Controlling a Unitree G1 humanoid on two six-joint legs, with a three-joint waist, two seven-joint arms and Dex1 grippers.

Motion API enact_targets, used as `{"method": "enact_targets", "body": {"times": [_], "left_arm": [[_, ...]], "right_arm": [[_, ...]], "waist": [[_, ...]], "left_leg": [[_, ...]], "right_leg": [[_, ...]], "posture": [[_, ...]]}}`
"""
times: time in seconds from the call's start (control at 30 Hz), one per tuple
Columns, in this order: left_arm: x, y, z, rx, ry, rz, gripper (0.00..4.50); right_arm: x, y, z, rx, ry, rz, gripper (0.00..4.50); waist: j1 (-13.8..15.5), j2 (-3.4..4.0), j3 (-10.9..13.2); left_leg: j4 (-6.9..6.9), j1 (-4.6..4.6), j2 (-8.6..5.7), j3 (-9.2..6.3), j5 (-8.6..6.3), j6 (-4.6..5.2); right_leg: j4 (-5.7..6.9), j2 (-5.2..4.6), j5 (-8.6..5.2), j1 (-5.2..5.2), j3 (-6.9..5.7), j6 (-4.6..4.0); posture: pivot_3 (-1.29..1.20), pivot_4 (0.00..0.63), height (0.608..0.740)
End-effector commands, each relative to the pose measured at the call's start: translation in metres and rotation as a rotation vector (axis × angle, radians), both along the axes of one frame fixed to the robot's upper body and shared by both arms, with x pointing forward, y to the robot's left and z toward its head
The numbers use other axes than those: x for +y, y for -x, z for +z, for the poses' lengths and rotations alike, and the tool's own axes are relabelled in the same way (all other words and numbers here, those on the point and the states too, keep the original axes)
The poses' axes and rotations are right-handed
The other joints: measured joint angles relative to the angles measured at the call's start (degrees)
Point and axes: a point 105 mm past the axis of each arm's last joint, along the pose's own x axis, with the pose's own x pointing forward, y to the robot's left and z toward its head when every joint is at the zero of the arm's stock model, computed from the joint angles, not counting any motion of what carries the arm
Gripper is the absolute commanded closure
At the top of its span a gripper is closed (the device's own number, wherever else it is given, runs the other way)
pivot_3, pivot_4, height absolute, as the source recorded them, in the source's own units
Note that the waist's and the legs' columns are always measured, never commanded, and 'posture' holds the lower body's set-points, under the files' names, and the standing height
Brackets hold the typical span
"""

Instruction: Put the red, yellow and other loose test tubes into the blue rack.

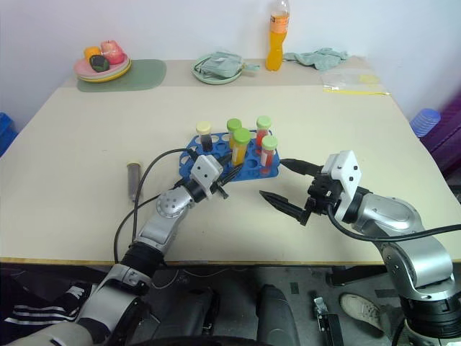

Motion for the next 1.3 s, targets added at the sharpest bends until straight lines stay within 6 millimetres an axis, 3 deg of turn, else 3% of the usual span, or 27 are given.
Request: {"method": "enact_targets", "body": {"times": [0.03,0.2,0.23,0.27,0.43,0.6,0.8,0.97,1.13,1.3], "left_arm": [[-0.008,0.001,0.002,-0.003,-0.002,-0.024,3.66],[-0.008,0.0,-0.003,0.065,0.035,-0.027,3.66],[-0.006,-0.002,-0.002,0.097,0.078,-0.017,2.63],[-0.005,-0.003,-0.002,0.131,0.111,-0.022,2.49],[-0.003,-0.001,0.0,0.135,0.105,-0.049,0.03],[-0.001,0.008,0.007,0.125,0.113,-0.084,0.03],[0.029,0.025,0.03,0.092,0.075,-0.054,0.03],[0.07,0.038,0.045,0.184,0.049,0.018,0.03],[0.124,0.049,0.052,0.309,-0.061,0.129,0.03],[0.178,0.051,0.078,0.555,-0.085,0.274,0.03]], "right_arm": [[0.005,0.003,0.016,-0.066,-0.01,0.014,0.0],[0.007,0.001,0.019,-0.074,-0.014,0.009,0.0],[0.008,0.001,0.02,-0.077,-0.012,0.009,0.0],[0.009,0.001,0.021,-0.08,-0.01,0.009,0.0],[0.01,0.0,0.023,-0.081,-0.015,0.007,0.0],[0.009,-0.001,0.022,-0.077,-0.016,0.011,0.0],[0.006,-0.001,0.018,-0.068,-0.012,0.01,0.0],[0.005,-0.002,0.013,-0.062,-0.009,0.019,0.0],[0.005,-0.004,0.009,-0.058,-0.008,0.035,0.0],[0.011,-0.004,0.01,-0.068,-0.008,0.07,0.0]], "waist": [[0.01,0.01,0.0],[0.1,0.0,-0.01],[0.11,0.0,-0.01],[0.09,0.0,-0.01],[-0.01,0.02,-0.03],[-0.09,0.03,-0.03],[-0.17,0.03,-0.03],[-0.2,0.05,-0.04],[-0.72,0.07,-0.03],[-1.02,-0.01,0.02]], "left_leg": [[0.0,0.0,0.0,0.0,0.0,0.0],[0.01,0.01,0.0,0.0,-0.01,0.01],[0.02,0.01,-0.01,-0.01,-0.01,0.01],[0.04,0.01,-0.01,-0.01,-0.01,0.02],[0.06,0.06,-0.01,-0.02,-0.03,0.06],[0.05,0.07,0.0,-0.02,-0.04,0.06],[0.04,0.07,0.01,-0.02,-0.04,0.07],[0.05,0.07,0.02,-0.03,-0.06,0.1],[0.0,0.09,0.05,-0.04,-0.06,0.1],[0.01,0.07,0.04,-0.12,-0.07,0.1]], "right_leg": [[0.0,0.0,0.0,0.01,0.0,0.0],[-0.01,0.0,0.0,0.02,0.0,0.0],[-0.01,0.0,0.0,0.04,-0.01,0.0],[-0.02,0.0,0.0,0.05,-0.01,0.01],[-0.01,0.0,0.01,0.09,-0.01,0.02],[0.0,0.01,0.01,0.09,-0.01,0.02],[0.01,0.02,0.01,0.07,0.01,0.02],[0.01,0.02,0.01,0.08,0.01,0.02],[0.03,0.05,0.0,0.06,0.0,0.0],[0.05,0.06,-0.01,0.07,-0.05,0.01]], "posture": [[0.0,0.15,0.74],[0.0,0.15,0.74],[0.0,0.15,0.74],[0.0,0.15,0.74],[0.0,0.15,0.74],[0.0,0.15,0.74],[0.0,0.15,0.74],[0.0,0.15,0.74],[0.0,0.15,0.74],[0.0,0.15,0.74]]}}
